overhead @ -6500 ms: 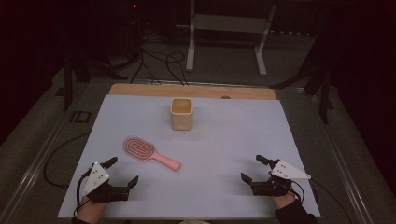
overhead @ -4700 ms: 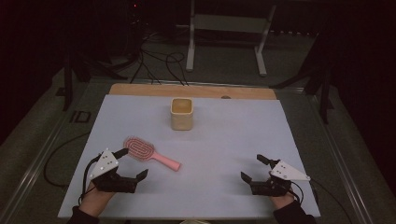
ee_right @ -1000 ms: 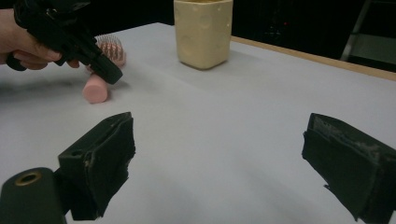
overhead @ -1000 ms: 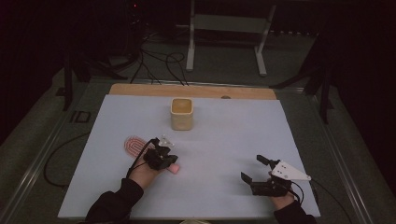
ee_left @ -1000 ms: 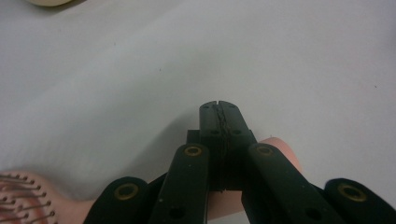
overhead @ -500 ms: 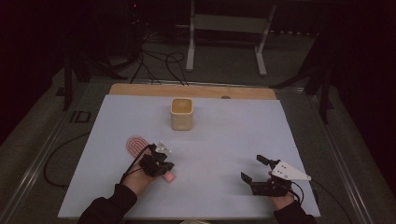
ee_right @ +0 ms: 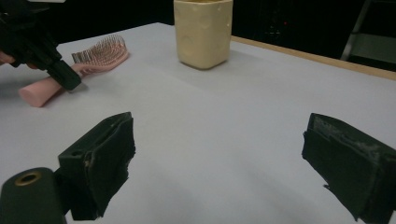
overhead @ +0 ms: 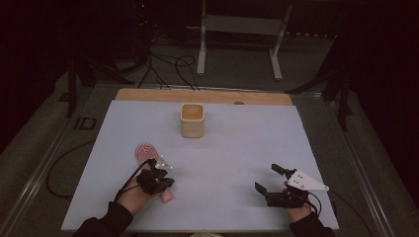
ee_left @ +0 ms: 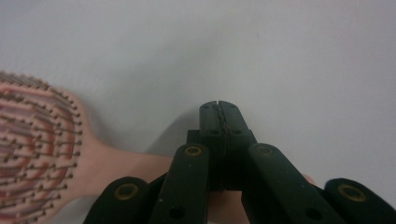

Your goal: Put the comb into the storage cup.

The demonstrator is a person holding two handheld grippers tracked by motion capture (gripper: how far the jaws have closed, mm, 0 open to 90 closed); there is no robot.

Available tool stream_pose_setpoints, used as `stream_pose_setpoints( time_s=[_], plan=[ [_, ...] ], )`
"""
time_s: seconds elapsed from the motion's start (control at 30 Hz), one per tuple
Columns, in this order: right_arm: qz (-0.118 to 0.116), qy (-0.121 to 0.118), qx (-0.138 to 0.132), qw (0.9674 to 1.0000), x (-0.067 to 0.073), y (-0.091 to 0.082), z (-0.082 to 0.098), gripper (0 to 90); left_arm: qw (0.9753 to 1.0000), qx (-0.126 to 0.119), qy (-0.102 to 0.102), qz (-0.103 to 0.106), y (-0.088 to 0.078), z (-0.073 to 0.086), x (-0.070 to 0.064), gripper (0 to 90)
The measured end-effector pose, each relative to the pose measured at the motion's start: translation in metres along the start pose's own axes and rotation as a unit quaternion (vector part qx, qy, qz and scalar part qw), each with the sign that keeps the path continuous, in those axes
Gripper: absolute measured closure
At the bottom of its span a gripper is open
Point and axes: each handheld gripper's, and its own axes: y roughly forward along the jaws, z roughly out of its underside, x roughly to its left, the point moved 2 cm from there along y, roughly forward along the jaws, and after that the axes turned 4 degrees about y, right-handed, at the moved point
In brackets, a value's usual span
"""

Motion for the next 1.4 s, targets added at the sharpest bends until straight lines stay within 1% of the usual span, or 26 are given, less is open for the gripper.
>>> stream_pose_setpoints(
  time_s=[0.1, 0.13, 0.2, 0.23, 0.33, 0.4, 0.5, 0.53, 0.57, 0.6, 0.8, 0.83, 0.87, 1.03, 1.07, 1.2, 1.27, 1.37, 1.4],
  plan=[
    [0.0, 0.002, 0.002, 1.0, 0.0, 0.0, 0.0, 8.8, 1.0, 0.006, -0.002, 0.001, -0.003, 0.004, 0.001, 90.0],
    [0.0, 0.001, 0.002, 1.0, 0.0, 0.0, 0.0, 8.8, 0.9999, 0.011, -0.001, 0.001, -0.005, 0.009, 0.002, 90.0],
    [0.0, -0.002, 0.001, 1.0, 0.0, 0.0, 0.0, 8.8, 0.9999, 0.012, -0.003, 0.0, -0.007, 0.011, 0.003, 90.0],
    [0.0, -0.001, 0.0, 1.0, 0.0, 0.0, 0.0, 8.8, 0.9998, 0.018, -0.003, -0.002, -0.01, 0.016, 0.004, 90.0],
    [-0.001, 0.003, 0.001, 1.0, 0.0, 0.0, 0.0, 8.8, 0.9996, 0.026, -0.006, -0.004, -0.015, 0.023, 0.007, 90.0],
    [0.0, -0.001, 0.001, 1.0, 0.0, 0.0, 0.0, 8.8, 0.9995, 0.029, -0.011, -0.003, -0.018, 0.028, 0.01, 90.0],
    [-0.001, 0.002, 0.001, 1.0, 0.0, 0.0, 0.001, 8.8, 0.9993, 0.032, -0.021, 0.001, -0.022, 0.037, 0.014, 90.0],
    [-0.001, 0.002, 0.001, 1.0, 0.0, 0.0, 0.001, 8.8, 0.9993, 0.032, -0.021, 0.001, -0.022, 0.037, 0.014, 90.0],
    [0.0, 0.002, 0.001, 1.0, 0.0, 0.0, 0.0, 8.8, 0.9991, 0.035, -0.026, 0.0, -0.025, 0.043, 0.017, 90.0],
    [0.0, 0.002, 0.0, 1.0, 0.0, 0.0, 0.0, 8.9, 0.9989, 0.035, -0.029, -0.003, -0.027, 0.046, 0.018, 90.0],
    [-0.001, 0.003, 0.001, 1.0, 0.0, 0.001, 0.0, 8.9, 0.9982, 0.045, -0.034, -0.018, -0.037, 0.059, 0.026, 90.0],
    [-0.002, 0.003, 0.0, 1.0, 0.0, 0.001, 0.001, 8.9, 0.998, 0.045, -0.038, -0.02, -0.038, 0.061, 0.027, 90.0],
    [-0.002, 0.003, 0.002, 1.0, 0.0, 0.001, 0.001, 8.9, 0.9979, 0.047, -0.038, -0.023, -0.039, 0.063, 0.028, 90.0],
    [-0.001, 0.003, 0.002, 1.0, 0.0, 0.001, 0.001, 8.9, 0.9975, 0.051, -0.042, -0.026, -0.044, 0.07, 0.033, 90.0],
    [-0.001, 0.005, 0.003, 1.0, 0.0, 0.002, 0.001, 8.9, 0.9972, 0.052, -0.045, -0.031, -0.047, 0.073, 0.036, 90.0],
    [-0.001, 0.007, 0.002, 1.0, -0.001, 0.001, 0.001, 8.9, 0.9966, 0.052, -0.052, -0.036, -0.05, 0.078, 0.04, 90.0],
    [-0.001, 0.009, 0.003, 1.0, -0.001, 0.001, 0.001, 8.9, 0.9959, 0.052, -0.06, -0.042, -0.052, 0.081, 0.044, 90.0],
    [-0.001, 0.007, 0.001, 1.0, -0.001, 0.001, 0.001, 8.9, 0.9955, 0.052, -0.064, -0.047, -0.054, 0.083, 0.048, 90.0],
    [0.0, 0.009, 0.003, 1.0, -0.001, 0.001, 0.001, 8.9, 0.9954, 0.053, -0.066, -0.045, -0.054, 0.084, 0.049, 90.0]
  ],
)
